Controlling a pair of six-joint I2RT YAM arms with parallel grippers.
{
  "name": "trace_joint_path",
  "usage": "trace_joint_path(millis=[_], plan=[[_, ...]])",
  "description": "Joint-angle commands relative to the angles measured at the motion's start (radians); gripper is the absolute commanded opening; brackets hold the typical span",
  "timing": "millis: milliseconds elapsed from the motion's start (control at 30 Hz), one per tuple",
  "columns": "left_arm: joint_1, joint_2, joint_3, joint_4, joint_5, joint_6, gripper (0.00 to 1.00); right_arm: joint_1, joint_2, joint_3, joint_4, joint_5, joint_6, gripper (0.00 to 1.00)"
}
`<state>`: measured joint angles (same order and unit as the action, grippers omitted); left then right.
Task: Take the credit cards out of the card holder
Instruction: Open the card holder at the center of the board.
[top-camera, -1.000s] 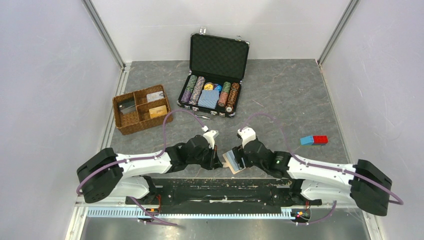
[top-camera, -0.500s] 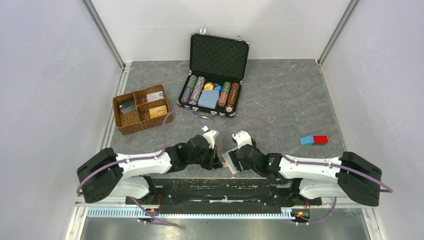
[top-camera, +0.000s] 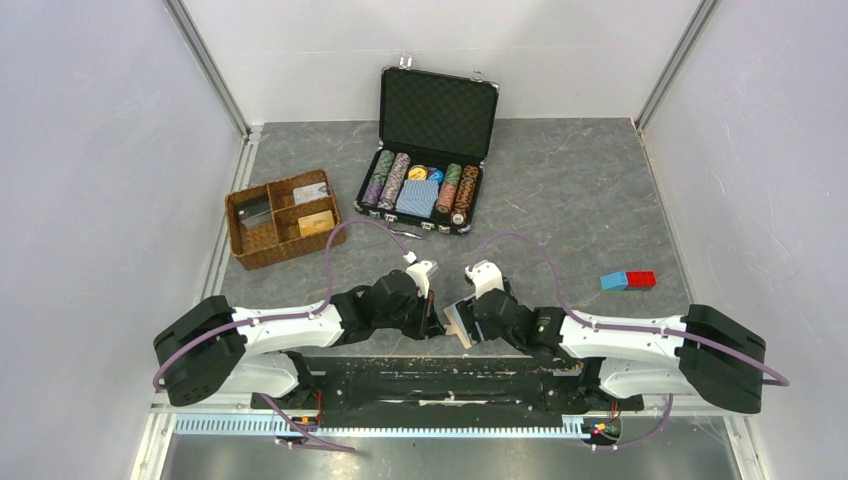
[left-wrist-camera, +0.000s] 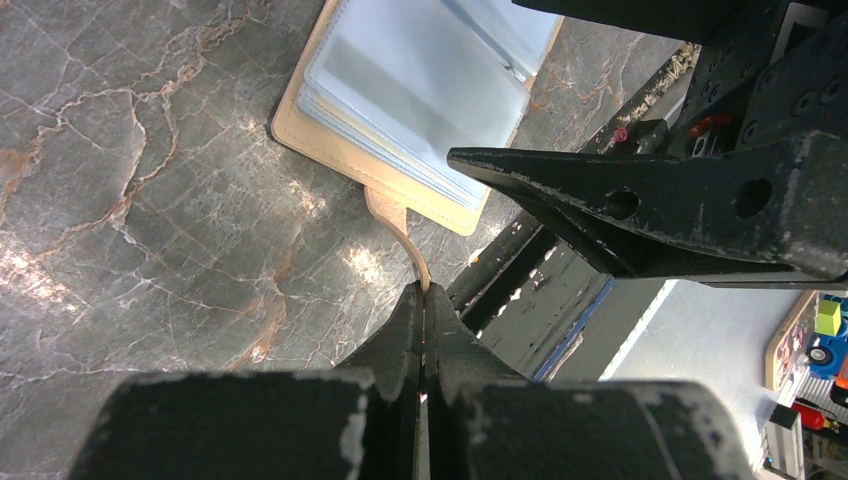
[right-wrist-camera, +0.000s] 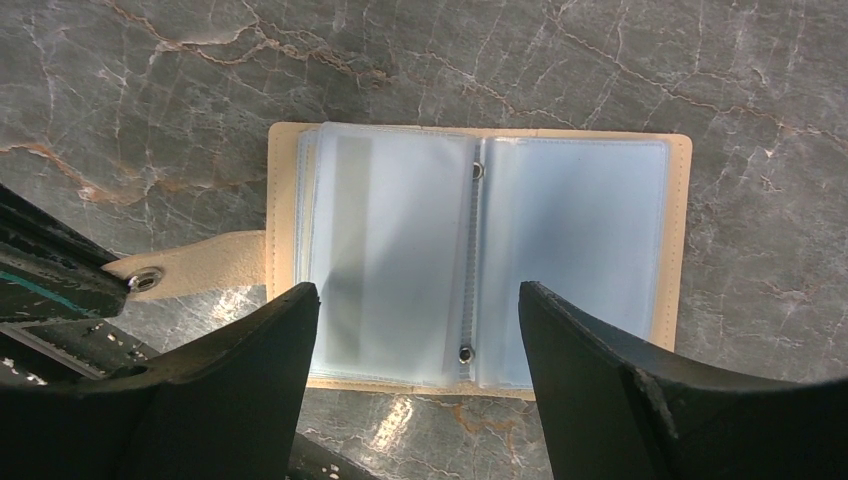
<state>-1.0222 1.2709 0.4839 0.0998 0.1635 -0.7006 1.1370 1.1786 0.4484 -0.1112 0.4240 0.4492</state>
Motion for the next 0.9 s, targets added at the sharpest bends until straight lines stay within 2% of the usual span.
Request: trace_joint_path(millis=[0, 867], plan=[[0.002, -0.004, 0.014, 0.023, -0.004, 0.018, 0.02, 0.009, -0.014, 0.026, 0.05, 0.003, 0.019, 0.76], [0.003, -0.008, 0.002, 0.034, -0.001, 0.009, 0.02, 0.042, 0.071, 0.014, 0.053, 0.063, 0.045, 0.76]])
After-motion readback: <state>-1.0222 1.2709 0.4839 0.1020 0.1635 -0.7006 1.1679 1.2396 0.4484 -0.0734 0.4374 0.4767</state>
